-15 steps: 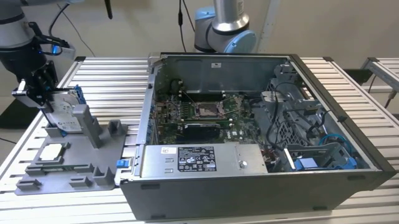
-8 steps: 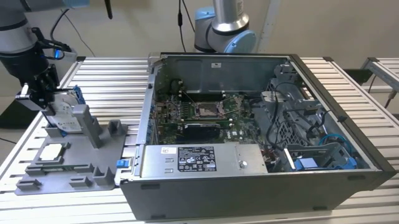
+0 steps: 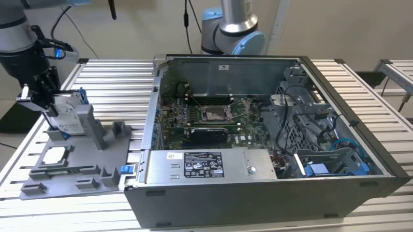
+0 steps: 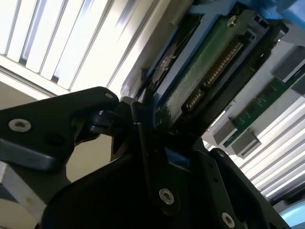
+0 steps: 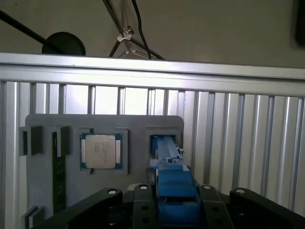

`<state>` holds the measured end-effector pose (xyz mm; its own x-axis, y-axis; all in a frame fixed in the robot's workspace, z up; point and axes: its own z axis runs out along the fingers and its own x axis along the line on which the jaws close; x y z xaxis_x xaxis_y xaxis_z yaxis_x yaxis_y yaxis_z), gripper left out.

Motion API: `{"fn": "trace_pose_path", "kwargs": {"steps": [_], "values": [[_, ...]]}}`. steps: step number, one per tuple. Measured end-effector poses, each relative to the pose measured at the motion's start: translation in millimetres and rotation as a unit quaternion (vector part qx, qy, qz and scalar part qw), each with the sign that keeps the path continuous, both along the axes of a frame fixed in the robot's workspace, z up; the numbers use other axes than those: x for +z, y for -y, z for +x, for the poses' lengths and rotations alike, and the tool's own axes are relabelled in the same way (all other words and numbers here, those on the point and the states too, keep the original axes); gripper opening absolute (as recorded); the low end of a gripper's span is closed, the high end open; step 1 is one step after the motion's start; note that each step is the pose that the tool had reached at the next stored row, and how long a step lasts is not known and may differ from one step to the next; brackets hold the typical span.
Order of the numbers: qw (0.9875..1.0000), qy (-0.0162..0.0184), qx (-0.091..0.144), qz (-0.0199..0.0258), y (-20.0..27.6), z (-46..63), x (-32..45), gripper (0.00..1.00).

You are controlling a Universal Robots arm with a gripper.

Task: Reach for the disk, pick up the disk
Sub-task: 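Pick up the disk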

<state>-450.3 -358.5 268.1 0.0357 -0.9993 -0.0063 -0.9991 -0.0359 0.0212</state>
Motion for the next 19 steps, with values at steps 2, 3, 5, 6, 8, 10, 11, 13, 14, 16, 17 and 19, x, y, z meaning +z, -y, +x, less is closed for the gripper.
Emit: {"fn": "trace_pose_path", "kwargs": {"steps": [2, 3, 5, 6, 8, 10, 11, 13, 14, 16, 17, 19], "values": [[1.0000, -0.0002, 0.000, -0.0001, 0.0, 0.0, 4.1, 0.00], [1.0000, -0.0001, 0.000, -0.0001, 0.0, 0.0, 4.5, 0.00], [1.0000, 0.0001, 0.001, 0.0000, 0.0, 0.0, 4.4, 0.00], [1.0000, 0.0003, 0.001, 0.0000, 0.0, 0.0, 4.4, 0.00], [1.0000, 0.0004, 0.001, 0.0000, 0.0, -0.1, 4.6, 0.00], [1.0000, 0.0003, 0.002, -0.0001, 0.0, -0.2, 5.8, 0.00], [1.0000, 0.0006, 0.002, 0.0000, 0.0, -0.3, 6.4, 0.00], [1.0000, 0.0011, 0.004, 0.0000, 0.0, -0.6, 10.6, 0.00], [1.0000, 0.0014, 0.005, -0.0001, 0.0, -0.8, 14.6, 0.00], [1.0000, 0.0026, 0.006, -0.0001, 0.0, -1.4, 23.7, 0.00], [1.0000, 0.0034, 0.007, -0.0001, 0.0, -1.6, 27.5, 0.00], [0.9999, 0.0089, 0.008, -0.0001, -0.1, -2.3, 32.1, 0.00]]}}
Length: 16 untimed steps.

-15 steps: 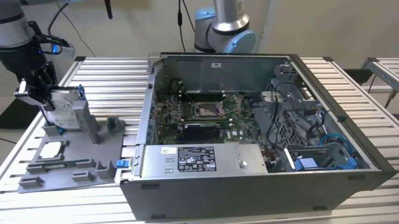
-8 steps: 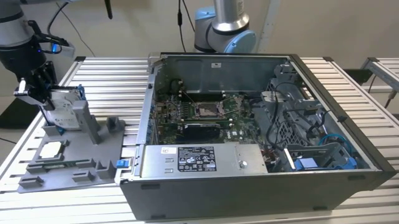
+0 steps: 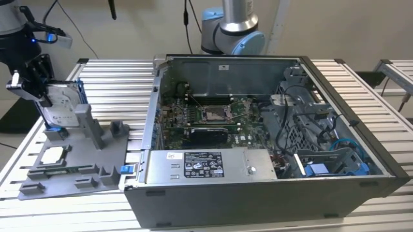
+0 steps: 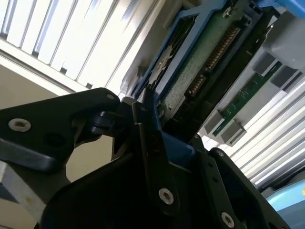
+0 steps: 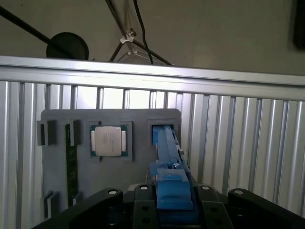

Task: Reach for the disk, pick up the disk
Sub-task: 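Pick up the disk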

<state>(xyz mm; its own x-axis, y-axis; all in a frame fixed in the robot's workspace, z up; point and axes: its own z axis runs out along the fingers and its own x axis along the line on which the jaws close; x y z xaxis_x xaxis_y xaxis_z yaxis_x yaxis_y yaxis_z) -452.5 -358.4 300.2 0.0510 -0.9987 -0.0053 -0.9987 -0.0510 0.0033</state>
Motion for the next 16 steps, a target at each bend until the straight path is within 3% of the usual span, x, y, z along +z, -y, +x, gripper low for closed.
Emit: {"fn": "trace_pose_path", "kwargs": {"steps": [3, 5, 11, 16], "values": [[0.9999, 0.0121, 0.001, 0.0000, 0.1, -1.5, 4.5, 0.00], [0.9999, 0.0162, 0.001, 0.0000, 0.1, -2.8, 10.2, 0.00], [0.9998, 0.0180, 0.002, 0.0000, 0.1, -3.6, 36.5, 0.00], [0.9997, 0.0229, 0.002, 0.0000, 0.1, -3.7, 52.2, 0.00]]}}
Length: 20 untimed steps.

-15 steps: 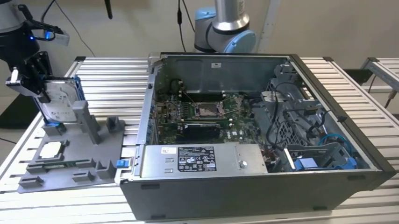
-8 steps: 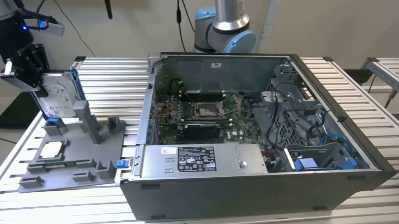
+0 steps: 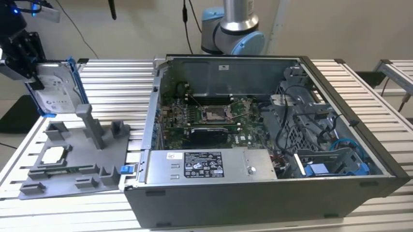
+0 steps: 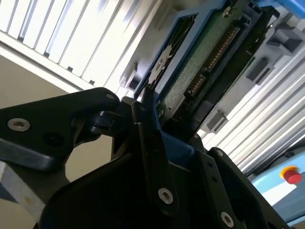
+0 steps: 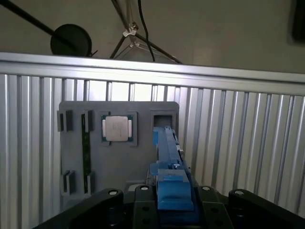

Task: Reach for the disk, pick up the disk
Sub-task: 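Pick up the disk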

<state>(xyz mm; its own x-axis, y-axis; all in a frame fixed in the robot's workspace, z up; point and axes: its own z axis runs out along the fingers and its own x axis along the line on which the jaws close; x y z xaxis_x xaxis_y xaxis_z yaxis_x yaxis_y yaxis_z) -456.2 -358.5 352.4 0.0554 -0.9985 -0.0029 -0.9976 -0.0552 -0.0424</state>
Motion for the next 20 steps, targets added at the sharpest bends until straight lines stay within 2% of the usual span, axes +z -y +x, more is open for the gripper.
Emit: {"fn": "trace_pose_path", "kwargs": {"steps": [5, 20], "values": [[1.0000, 0.0023, 0.000, 0.0001, 0.0, 0.0, 17.9, 0.00], [1.0000, 0.0023, 0.000, 0.0001, 0.0, 0.0, 85.8, 0.00]]}}
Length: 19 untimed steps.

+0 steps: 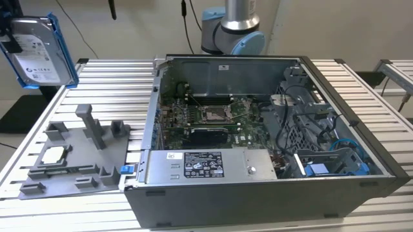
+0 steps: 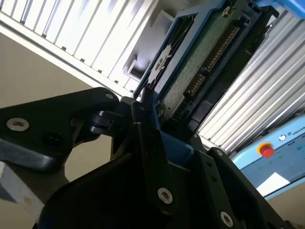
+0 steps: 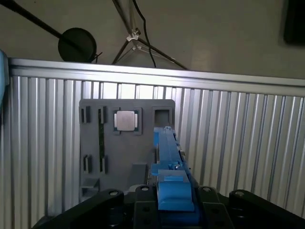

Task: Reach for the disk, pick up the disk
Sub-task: 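Pick up the disk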

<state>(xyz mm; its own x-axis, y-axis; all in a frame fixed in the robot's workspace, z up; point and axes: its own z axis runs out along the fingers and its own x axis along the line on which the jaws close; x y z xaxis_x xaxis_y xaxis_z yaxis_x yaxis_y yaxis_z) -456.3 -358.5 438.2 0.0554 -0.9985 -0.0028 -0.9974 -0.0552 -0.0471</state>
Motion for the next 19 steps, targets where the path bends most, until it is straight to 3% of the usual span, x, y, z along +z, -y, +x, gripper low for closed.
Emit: {"fn": "trace_pose_path", "kwargs": {"steps": [5, 6, 8, 16, 19], "values": [[1.0000, 0.0001, 0.000, 0.0000, 0.0, 0.0, 22.9, 0.00], [1.0000, 0.0001, 0.000, 0.0000, 0.0, 0.0, 31.8, 0.00], [1.0000, 0.0001, 0.000, 0.0002, 0.0, 0.0, 38.6, 0.00], [1.0000, 0.0052, 0.000, 0.0020, 0.1, 0.1, 56.4, 0.00], [1.0000, 0.0054, 0.000, 0.0020, 0.0, 0.0, 57.0, 0.00]]}}
